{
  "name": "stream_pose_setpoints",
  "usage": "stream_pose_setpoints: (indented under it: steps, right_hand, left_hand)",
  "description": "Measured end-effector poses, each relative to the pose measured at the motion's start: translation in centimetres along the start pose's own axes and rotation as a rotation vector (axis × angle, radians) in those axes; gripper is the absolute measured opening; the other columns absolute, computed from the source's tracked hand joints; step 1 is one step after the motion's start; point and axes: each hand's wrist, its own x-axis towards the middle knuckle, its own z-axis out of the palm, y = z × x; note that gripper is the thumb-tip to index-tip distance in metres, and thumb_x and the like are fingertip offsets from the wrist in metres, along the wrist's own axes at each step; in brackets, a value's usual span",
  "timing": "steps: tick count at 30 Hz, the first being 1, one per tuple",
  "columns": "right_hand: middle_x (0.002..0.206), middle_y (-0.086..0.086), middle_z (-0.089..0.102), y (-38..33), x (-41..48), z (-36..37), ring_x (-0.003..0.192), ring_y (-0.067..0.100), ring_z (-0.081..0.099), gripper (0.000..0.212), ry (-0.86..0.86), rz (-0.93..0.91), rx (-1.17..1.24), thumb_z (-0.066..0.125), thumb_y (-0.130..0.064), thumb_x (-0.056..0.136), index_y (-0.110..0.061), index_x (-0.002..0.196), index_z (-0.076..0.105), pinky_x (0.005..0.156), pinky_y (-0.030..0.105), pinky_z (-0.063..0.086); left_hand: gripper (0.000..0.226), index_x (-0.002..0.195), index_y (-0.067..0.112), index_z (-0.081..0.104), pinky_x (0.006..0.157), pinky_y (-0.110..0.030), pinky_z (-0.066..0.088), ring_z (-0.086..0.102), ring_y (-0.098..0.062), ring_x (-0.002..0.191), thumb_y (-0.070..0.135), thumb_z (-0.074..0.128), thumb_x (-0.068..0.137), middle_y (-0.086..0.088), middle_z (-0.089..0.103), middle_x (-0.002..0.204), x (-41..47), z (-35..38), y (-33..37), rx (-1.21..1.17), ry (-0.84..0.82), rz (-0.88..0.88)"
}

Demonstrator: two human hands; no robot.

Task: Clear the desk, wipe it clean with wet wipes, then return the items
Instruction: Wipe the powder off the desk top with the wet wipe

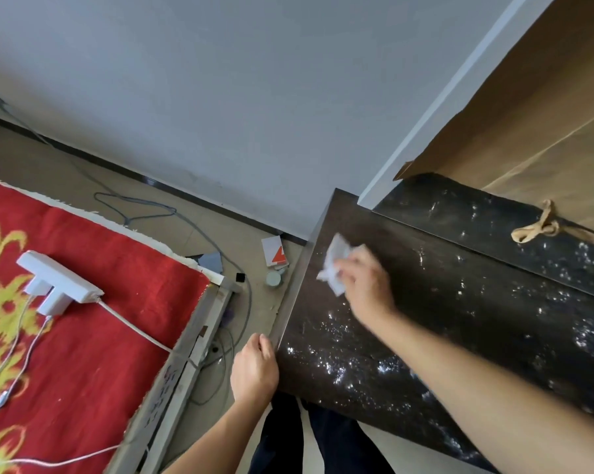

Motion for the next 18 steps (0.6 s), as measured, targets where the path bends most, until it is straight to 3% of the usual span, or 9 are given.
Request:
stream_pose_setpoints:
  steps: [3,5,8,10,11,13,14,16,18]
  right_hand:
    - [0.093,0.009,0.060,1.1,-2.4,-0.5,0.086,0.023,0.056,0.029,-0.106,-0.227,-0.039,0.066,0.010,0.077,-0.005,0.100,0.072,0.075,0.022,0.045]
    - [0.096,0.011,0.059,2.1,1.7,-2.0,0.088,0.027,0.058,0.022,0.022,-0.098,-0.070,0.064,0.004,0.081,-0.006,0.100,0.071,0.077,0.024,0.044]
    - [0.092,0.007,0.058,1.8,7.1,-2.8,0.088,0.024,0.061,0.016,0.242,0.198,-0.122,0.061,-0.023,0.088,-0.010,0.095,0.067,0.073,0.029,0.047]
    - [0.084,0.006,0.060,0.3,5.4,-0.8,0.079,0.010,0.064,0.022,0.162,0.114,-0.103,0.064,-0.035,0.084,-0.013,0.086,0.063,0.068,0.029,0.047]
    - [0.086,0.008,0.060,-0.6,3.3,0.4,0.079,0.012,0.063,0.021,0.078,0.002,-0.047,0.065,-0.036,0.083,-0.016,0.086,0.062,0.067,0.033,0.048]
    - [0.101,0.008,0.055,-1.6,-1.1,1.5,0.089,0.019,0.055,0.017,-0.228,-0.262,-0.137,0.064,-0.028,0.086,-0.020,0.102,0.064,0.073,0.036,0.049]
    - [0.105,0.006,0.052,-0.9,-1.0,1.3,0.093,0.020,0.051,0.019,-0.263,-0.357,-0.233,0.062,-0.026,0.088,-0.022,0.106,0.063,0.076,0.033,0.049]
    - [0.101,0.002,0.052,-0.6,2.1,0.2,0.092,0.019,0.053,0.013,-0.131,-0.357,-0.248,0.060,-0.035,0.087,-0.024,0.094,0.063,0.073,0.031,0.047]
    - [0.103,0.003,0.052,-0.9,6.2,-0.5,0.095,0.023,0.053,0.014,0.040,-0.123,-0.250,0.059,-0.028,0.089,-0.021,0.100,0.065,0.073,0.027,0.045]
  left_hand:
    - [0.034,0.075,0.015,0.055,0.071,-0.040,0.048,0.057,-0.025,0.075,0.031,0.033,0.095,-0.002,0.061,0.075,0.2,0.0,-0.1,0.004,-0.017,0.002]
    - [0.034,0.075,0.016,0.055,0.071,-0.040,0.049,0.057,-0.024,0.075,0.031,0.032,0.095,-0.001,0.062,0.075,0.2,0.0,-0.1,0.006,-0.015,0.005]
    - [0.034,0.079,0.010,0.057,0.069,-0.039,0.046,0.055,-0.020,0.072,0.028,0.032,0.095,-0.002,0.060,0.074,0.1,0.1,-0.2,-0.027,0.011,0.003]
    - [0.034,0.081,0.008,0.057,0.066,-0.037,0.043,0.053,-0.017,0.070,0.027,0.031,0.095,-0.001,0.059,0.073,0.0,0.2,-0.1,-0.033,0.027,-0.002]
    - [0.034,0.082,0.009,0.058,0.066,-0.037,0.042,0.053,-0.017,0.070,0.027,0.031,0.095,-0.001,0.059,0.073,0.0,0.2,-0.1,-0.033,0.026,-0.003]
    - [0.034,0.082,0.010,0.058,0.067,-0.037,0.043,0.053,-0.018,0.071,0.028,0.032,0.095,0.001,0.058,0.074,0.0,0.1,-0.1,-0.031,0.017,-0.010]
    - [0.034,0.081,0.011,0.057,0.067,-0.037,0.043,0.054,-0.018,0.071,0.028,0.032,0.095,0.001,0.058,0.074,0.0,0.1,-0.2,-0.027,0.014,-0.013]
    - [0.035,0.081,0.011,0.057,0.068,-0.038,0.043,0.054,-0.018,0.071,0.029,0.031,0.096,0.001,0.058,0.074,0.0,0.1,-0.1,-0.022,0.021,-0.004]
    - [0.036,0.081,0.011,0.057,0.068,-0.038,0.043,0.054,-0.018,0.072,0.029,0.030,0.096,0.001,0.058,0.074,-0.1,0.1,-0.1,-0.021,0.036,0.010]
